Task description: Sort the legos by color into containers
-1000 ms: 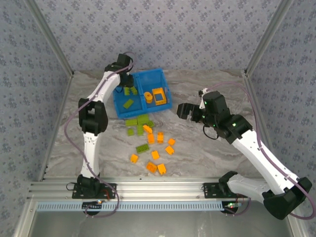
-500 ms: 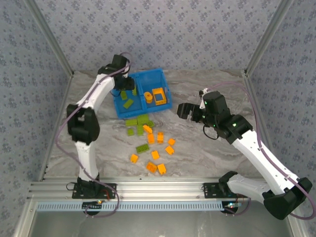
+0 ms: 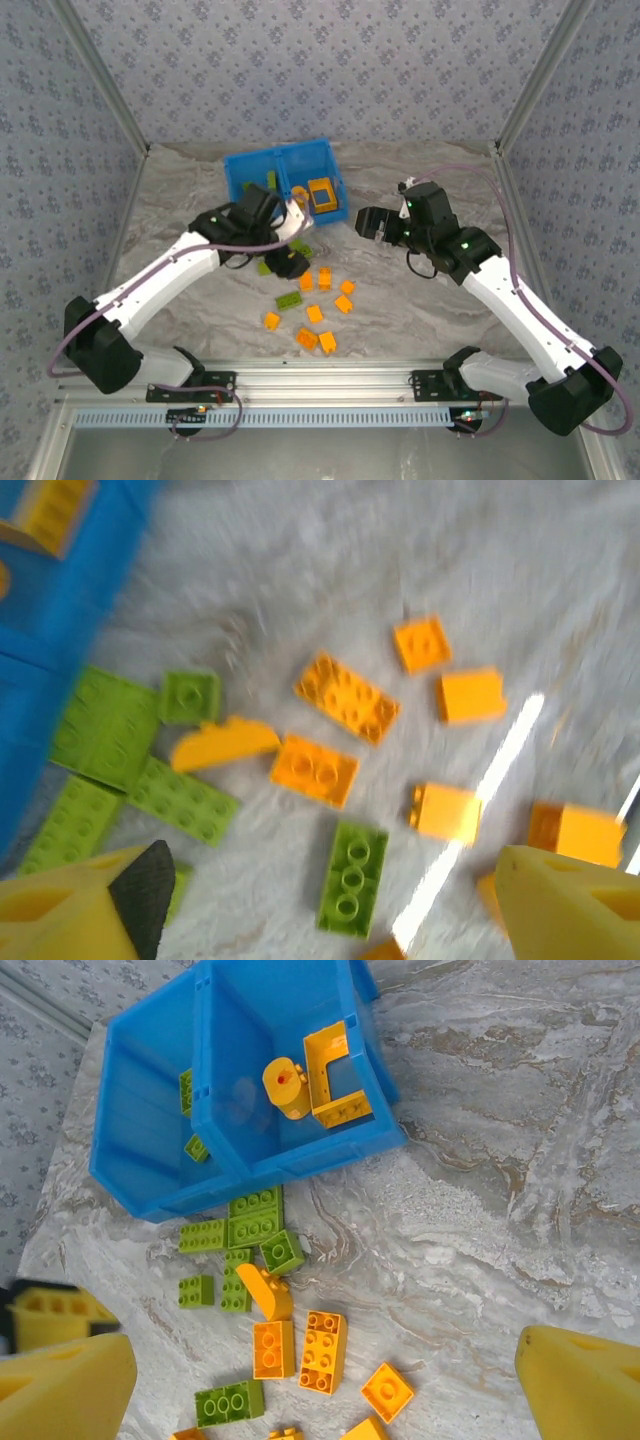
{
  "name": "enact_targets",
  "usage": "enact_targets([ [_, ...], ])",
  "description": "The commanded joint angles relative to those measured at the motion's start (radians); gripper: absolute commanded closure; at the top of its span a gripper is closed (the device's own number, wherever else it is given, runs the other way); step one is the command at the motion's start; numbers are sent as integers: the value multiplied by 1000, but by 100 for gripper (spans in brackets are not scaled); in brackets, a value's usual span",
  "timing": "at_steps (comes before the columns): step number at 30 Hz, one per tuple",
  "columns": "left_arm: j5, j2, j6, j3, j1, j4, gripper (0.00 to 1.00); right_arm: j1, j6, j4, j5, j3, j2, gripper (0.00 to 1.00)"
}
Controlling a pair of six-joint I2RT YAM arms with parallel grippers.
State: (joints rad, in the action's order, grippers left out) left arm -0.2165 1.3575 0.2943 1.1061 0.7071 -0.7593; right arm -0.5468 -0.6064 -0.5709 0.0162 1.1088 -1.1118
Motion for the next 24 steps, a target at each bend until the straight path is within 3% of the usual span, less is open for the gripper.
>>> enact_targets([
  [1,1,-14,104,-77,55,12,10,10,-1,11,9,-21,9,0],
  [9,36,161,47,-105,85,54,3,25,-2,8,11,-46,34,0],
  [14,202,300,17,-82,106,52,1,37,-4,3,17,-55,44,0],
  [16,216,342,4,-66,107,44,2,39,-6,6,22,-61,48,0],
  [19,219,390,-15,-48,115,32,7,44,-8,3,28,-65,49,0],
  [22,229,408,-32,-51,119,37,19,47,-7,2,27,-67,51,0],
  [24,224,406,-39,-52,119,42,35,49,-9,2,27,-67,53,0],
])
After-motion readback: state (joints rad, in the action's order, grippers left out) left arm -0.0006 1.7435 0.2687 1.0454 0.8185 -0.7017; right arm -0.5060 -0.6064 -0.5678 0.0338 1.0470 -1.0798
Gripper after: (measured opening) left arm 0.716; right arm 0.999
